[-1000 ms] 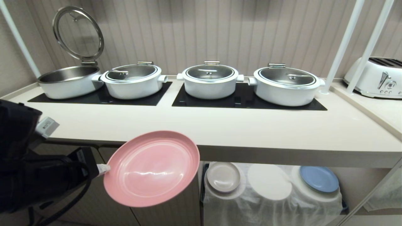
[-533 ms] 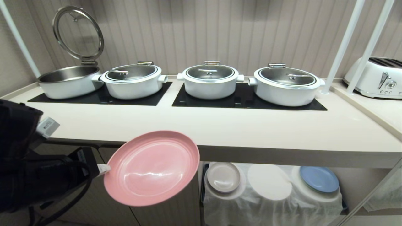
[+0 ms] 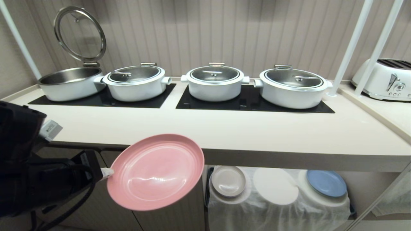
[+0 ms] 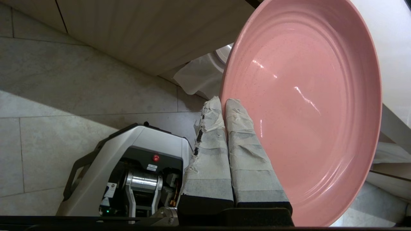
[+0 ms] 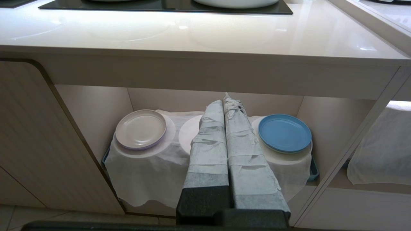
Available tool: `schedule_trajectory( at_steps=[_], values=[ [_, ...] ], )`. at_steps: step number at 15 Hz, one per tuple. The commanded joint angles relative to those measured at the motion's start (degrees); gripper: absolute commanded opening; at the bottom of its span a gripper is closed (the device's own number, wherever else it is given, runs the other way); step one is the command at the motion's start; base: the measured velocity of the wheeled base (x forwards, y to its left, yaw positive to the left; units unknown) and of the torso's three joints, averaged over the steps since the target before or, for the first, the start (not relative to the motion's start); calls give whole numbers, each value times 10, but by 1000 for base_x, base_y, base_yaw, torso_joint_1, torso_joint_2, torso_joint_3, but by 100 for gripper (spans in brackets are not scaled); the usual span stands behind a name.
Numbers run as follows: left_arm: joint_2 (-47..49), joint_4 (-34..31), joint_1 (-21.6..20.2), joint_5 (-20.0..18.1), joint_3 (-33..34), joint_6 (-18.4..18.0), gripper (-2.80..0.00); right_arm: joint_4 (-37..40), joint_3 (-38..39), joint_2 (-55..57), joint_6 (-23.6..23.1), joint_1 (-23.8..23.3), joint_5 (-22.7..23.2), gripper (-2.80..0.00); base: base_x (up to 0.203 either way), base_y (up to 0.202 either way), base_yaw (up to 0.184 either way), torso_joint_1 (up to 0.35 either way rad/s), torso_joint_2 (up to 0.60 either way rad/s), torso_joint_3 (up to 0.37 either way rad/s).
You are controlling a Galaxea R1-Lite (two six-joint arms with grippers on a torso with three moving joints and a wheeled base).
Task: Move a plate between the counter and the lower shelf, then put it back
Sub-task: Put the plate
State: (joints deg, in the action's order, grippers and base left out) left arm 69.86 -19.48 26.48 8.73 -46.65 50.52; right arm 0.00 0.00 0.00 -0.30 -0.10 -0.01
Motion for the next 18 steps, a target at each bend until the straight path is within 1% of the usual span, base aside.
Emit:
schedule_trajectory(
  at_steps=[1, 4, 5, 9, 11, 18],
  values=[
    [2, -1, 0, 1, 0, 3, -280, 0, 0, 0, 0, 0, 0, -280, 0, 0, 0, 0, 0, 0],
    [5, -1, 0, 0, 0, 3, -280, 0, 0, 0, 0, 0, 0, -280, 0, 0, 0, 0, 0, 0],
    [6, -1, 1, 1, 0, 3, -280, 0, 0, 0, -1, 0, 0, -280, 98, 0, 0, -10, 2, 7],
    [7, -1, 0, 1, 1, 3, -280, 0, 0, 0, 0, 0, 0, -280, 192, 0, 3, 1, 3, 2],
    [6, -1, 1, 1, 2, 3, -280, 0, 0, 0, -1, 0, 0, -280, 132, 0, 6, 9, -1, 0],
    [4, -1, 0, 2, -5, 3, -280, 0, 0, 0, 0, 0, 0, -280, 0, 0, 0, 0, 0, 0]
  ],
)
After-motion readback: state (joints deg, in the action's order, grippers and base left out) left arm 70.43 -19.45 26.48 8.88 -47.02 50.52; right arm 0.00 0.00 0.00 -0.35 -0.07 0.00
